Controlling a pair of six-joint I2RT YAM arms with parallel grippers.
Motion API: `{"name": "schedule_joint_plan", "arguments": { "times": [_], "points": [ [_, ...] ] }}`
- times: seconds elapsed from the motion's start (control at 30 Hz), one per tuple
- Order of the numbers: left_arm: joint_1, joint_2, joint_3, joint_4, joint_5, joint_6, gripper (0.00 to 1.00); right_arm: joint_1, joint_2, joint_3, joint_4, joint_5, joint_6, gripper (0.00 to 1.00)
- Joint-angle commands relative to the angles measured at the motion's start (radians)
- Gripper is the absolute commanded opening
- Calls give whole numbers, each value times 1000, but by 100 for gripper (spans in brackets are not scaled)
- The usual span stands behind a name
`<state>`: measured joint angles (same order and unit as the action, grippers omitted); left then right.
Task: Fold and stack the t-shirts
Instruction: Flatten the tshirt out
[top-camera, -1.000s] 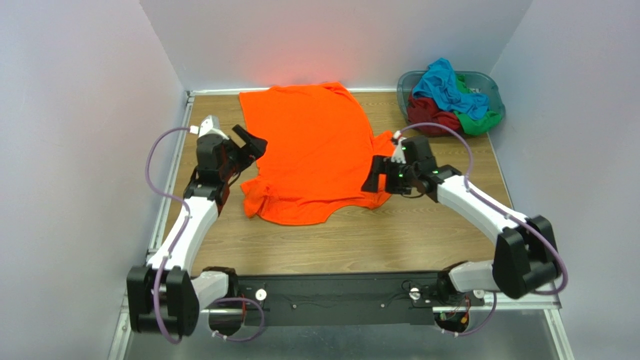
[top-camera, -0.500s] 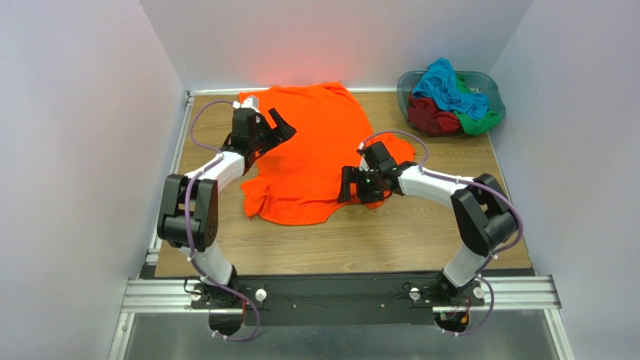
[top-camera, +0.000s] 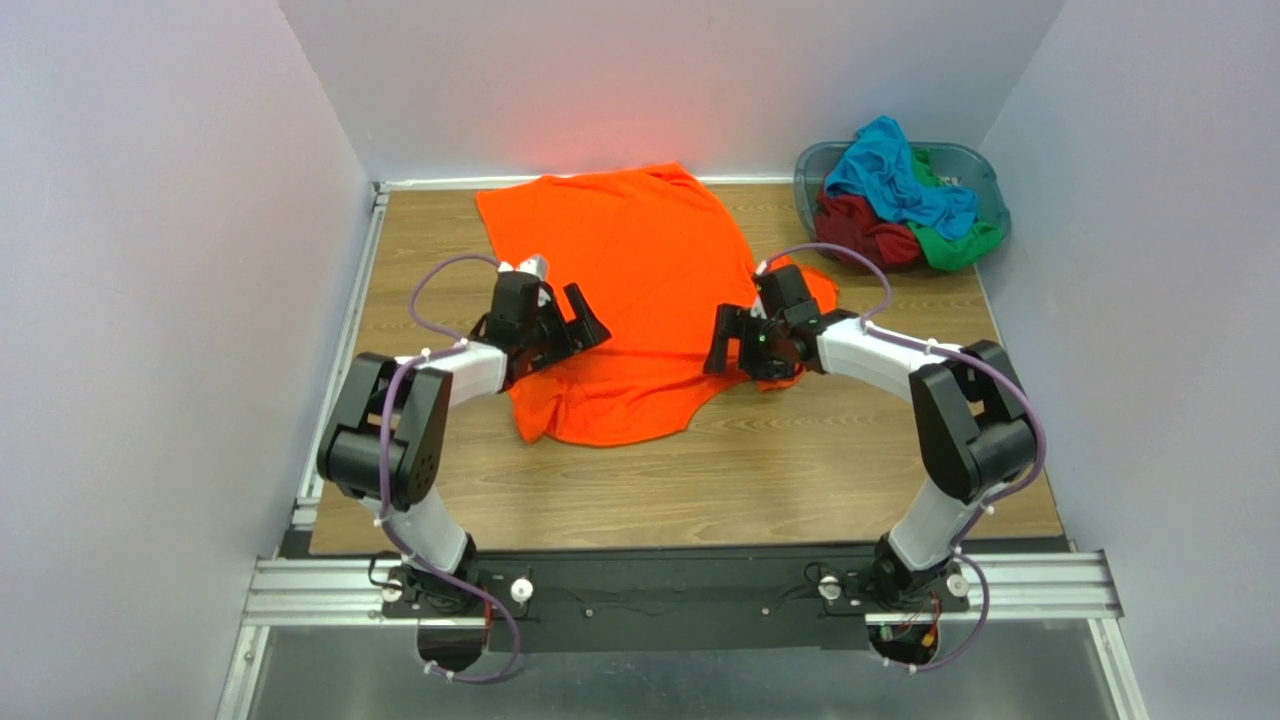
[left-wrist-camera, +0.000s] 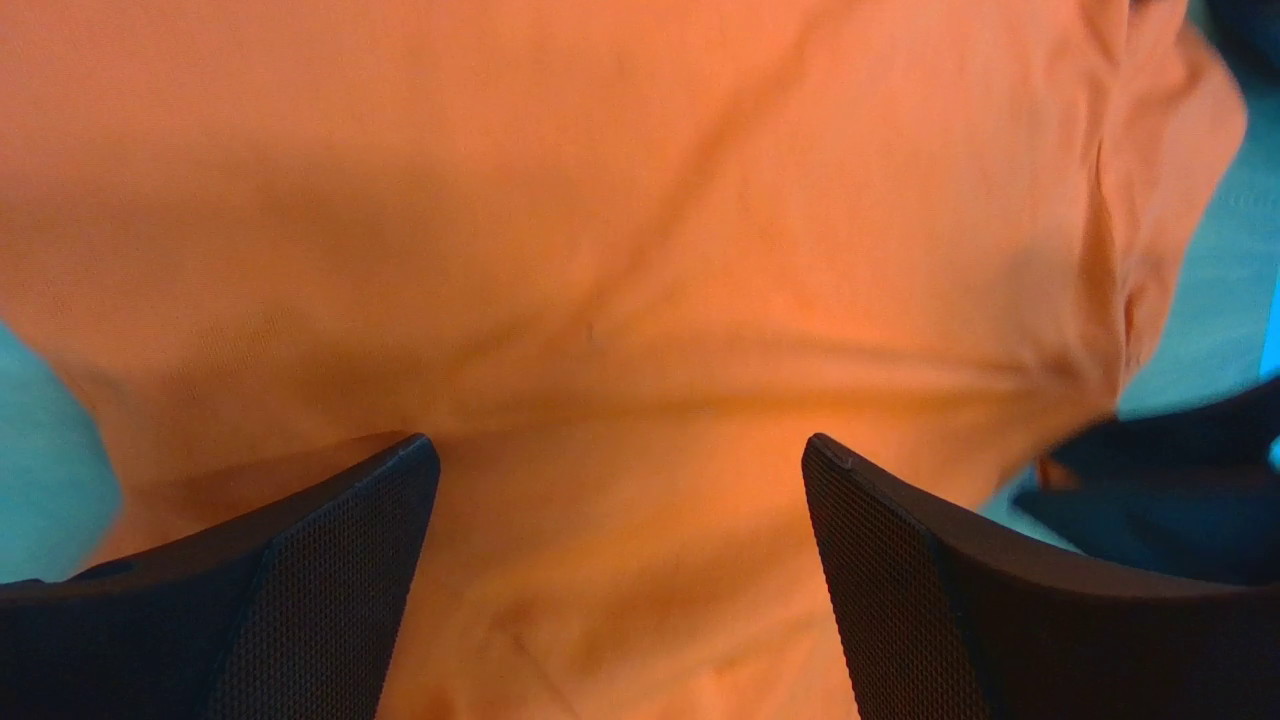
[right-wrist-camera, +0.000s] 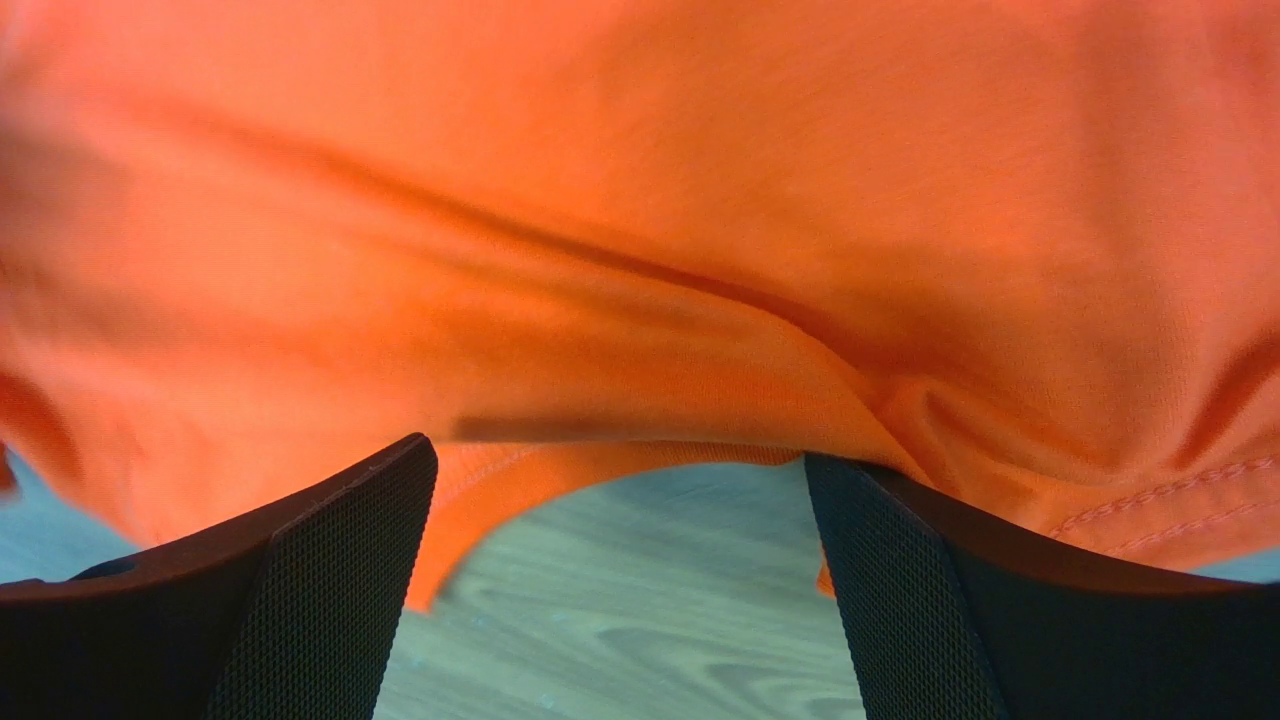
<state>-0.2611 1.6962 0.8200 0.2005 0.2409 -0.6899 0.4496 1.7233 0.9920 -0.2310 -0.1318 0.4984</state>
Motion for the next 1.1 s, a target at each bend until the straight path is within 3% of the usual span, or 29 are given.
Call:
{"name": "schedule_joint_plan", "arguments": {
  "times": [0.0, 0.23, 0.37, 0.47, 0.7, 0.87, 1.07],
  "points": [
    [-122, -70, -105, -50, -17, -58, 99, -69, 79, 8, -64, 95, -50, 100],
    [-419, -197, -186, -24, -3, -217, 99, -215, 186, 196, -65, 87, -107, 100],
    [-573, -240, -121, 8, -14, -205, 99, -230, 252, 321, -93, 107, -149, 100],
    [-613, -242, -47, -22, -66, -165, 99, -232, 230, 393, -102, 116, -172, 100],
    [-564, -334, 27, -142, -210, -86, 99, -230, 35, 286, -171, 166, -141, 100],
    [-344, -400, -19, -174, -209, -43, 99, -201, -146, 18, -177, 49, -64, 100],
    [-134, -368, -32, -147, -221, 22, 98, 59, -301, -179, -168, 6, 52, 100]
  ]
}}
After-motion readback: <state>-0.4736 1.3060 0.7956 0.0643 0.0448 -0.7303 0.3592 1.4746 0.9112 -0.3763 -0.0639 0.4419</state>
